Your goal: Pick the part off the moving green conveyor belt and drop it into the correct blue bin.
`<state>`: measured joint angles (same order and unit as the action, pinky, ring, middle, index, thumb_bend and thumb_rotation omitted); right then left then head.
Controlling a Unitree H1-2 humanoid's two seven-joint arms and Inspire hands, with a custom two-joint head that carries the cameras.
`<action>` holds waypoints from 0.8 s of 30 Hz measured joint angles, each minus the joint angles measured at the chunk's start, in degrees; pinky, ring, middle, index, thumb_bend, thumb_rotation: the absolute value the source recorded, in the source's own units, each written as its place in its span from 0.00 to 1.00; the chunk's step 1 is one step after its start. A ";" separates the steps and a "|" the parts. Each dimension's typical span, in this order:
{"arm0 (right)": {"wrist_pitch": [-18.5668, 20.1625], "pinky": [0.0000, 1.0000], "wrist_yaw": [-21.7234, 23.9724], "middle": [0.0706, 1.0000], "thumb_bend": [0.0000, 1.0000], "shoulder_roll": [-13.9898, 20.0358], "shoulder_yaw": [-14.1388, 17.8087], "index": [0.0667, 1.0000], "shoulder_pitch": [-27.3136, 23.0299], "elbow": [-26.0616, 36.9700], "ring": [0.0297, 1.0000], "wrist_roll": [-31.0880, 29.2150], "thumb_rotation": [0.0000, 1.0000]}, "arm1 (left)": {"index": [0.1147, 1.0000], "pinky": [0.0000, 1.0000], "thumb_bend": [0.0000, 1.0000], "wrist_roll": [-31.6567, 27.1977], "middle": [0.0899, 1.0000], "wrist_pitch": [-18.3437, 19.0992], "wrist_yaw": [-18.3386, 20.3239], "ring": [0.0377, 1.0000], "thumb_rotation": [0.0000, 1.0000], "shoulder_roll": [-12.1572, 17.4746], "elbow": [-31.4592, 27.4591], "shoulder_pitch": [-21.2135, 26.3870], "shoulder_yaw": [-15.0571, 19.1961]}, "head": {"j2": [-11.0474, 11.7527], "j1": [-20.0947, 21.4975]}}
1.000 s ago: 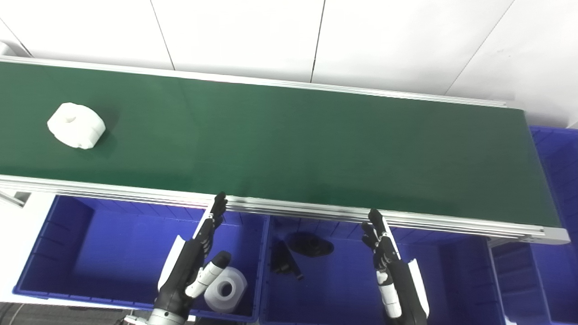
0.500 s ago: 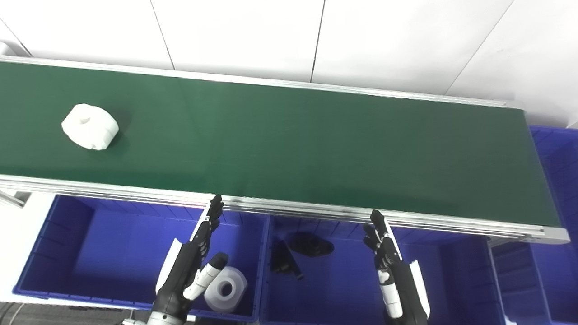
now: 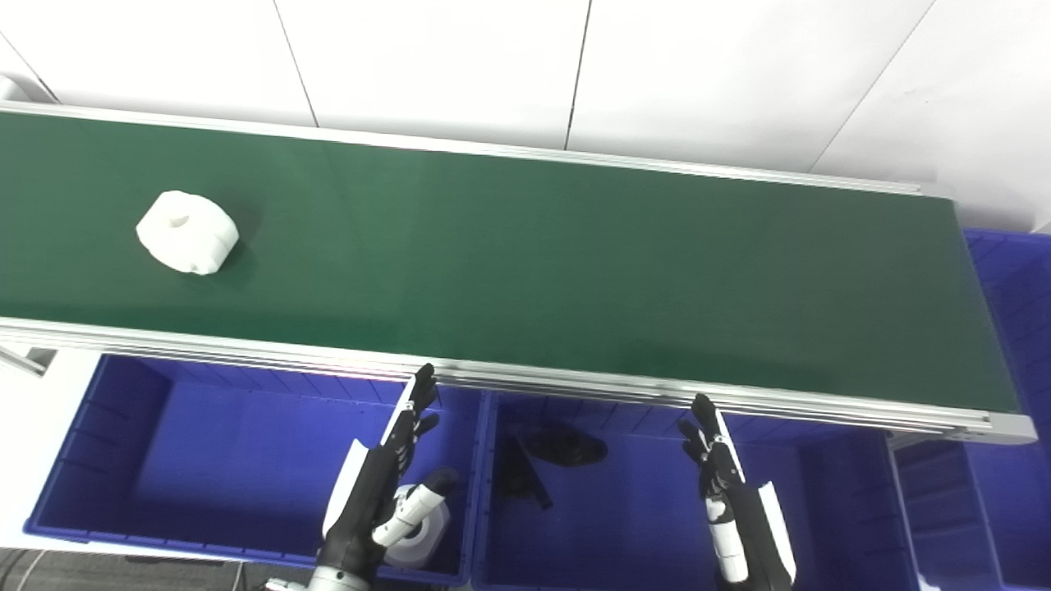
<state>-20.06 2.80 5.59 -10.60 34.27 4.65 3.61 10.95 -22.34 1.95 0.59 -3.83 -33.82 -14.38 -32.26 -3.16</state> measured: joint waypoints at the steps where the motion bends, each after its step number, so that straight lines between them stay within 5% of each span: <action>1: -0.42 0.97 0.08 1.00 0.84 0.14 0.10 1.00 -0.13 -0.50 0.97 -0.15 1.00 | 0.99 0.87 0.75 0.00 0.99 -0.29 -0.08 0.96 0.81 -0.05 0.53 0.25 -0.02 | 0.70 -0.70; 10: -2.06 0.99 1.13 1.00 0.83 1.03 0.57 1.00 -0.87 -2.67 0.98 -0.85 1.00 | 0.95 0.86 0.75 -0.19 0.96 -1.89 -1.30 0.93 0.77 -1.27 2.71 0.74 -0.58 | 2.81 -3.59; 24: -2.10 1.00 2.82 1.00 0.88 1.93 1.19 1.00 -0.86 -2.40 1.00 -2.65 0.99 | 0.91 0.79 0.80 -0.09 0.92 -1.98 -1.96 0.88 0.76 -1.84 2.77 0.74 -0.98 | 1.85 -8.70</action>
<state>-22.16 5.62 7.51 -9.41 33.41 2.25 0.97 10.86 -24.33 -0.01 -1.24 -1.05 -33.08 -15.36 -30.41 -11.86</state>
